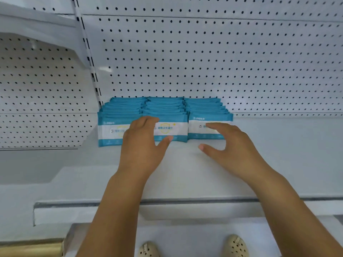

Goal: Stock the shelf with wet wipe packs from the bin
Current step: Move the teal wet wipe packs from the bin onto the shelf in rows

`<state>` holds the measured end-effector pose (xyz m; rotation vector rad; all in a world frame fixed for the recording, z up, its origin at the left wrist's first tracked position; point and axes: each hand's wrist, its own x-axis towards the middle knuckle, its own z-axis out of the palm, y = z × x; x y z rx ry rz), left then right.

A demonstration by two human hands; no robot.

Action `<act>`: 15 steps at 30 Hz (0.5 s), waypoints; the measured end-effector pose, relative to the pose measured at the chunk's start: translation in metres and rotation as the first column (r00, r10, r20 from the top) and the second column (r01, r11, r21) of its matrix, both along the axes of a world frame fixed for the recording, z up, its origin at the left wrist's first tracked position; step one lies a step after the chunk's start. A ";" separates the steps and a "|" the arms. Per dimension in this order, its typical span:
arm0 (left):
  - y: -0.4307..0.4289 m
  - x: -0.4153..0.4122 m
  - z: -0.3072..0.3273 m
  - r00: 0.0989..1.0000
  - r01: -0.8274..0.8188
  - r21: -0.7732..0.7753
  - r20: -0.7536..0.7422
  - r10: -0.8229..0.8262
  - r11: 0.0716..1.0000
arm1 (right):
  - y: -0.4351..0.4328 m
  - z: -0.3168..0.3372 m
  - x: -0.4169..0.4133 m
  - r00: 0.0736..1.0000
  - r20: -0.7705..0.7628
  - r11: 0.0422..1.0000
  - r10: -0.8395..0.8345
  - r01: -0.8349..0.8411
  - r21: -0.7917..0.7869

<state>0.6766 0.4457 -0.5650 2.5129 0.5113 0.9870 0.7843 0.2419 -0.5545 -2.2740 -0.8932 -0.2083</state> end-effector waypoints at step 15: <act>-0.219 0.108 0.020 0.883 0.469 0.020 0.028 -0.469 0.883 | -0.223 0.028 0.052 0.920 0.001 0.909 -0.392 0.388 0.154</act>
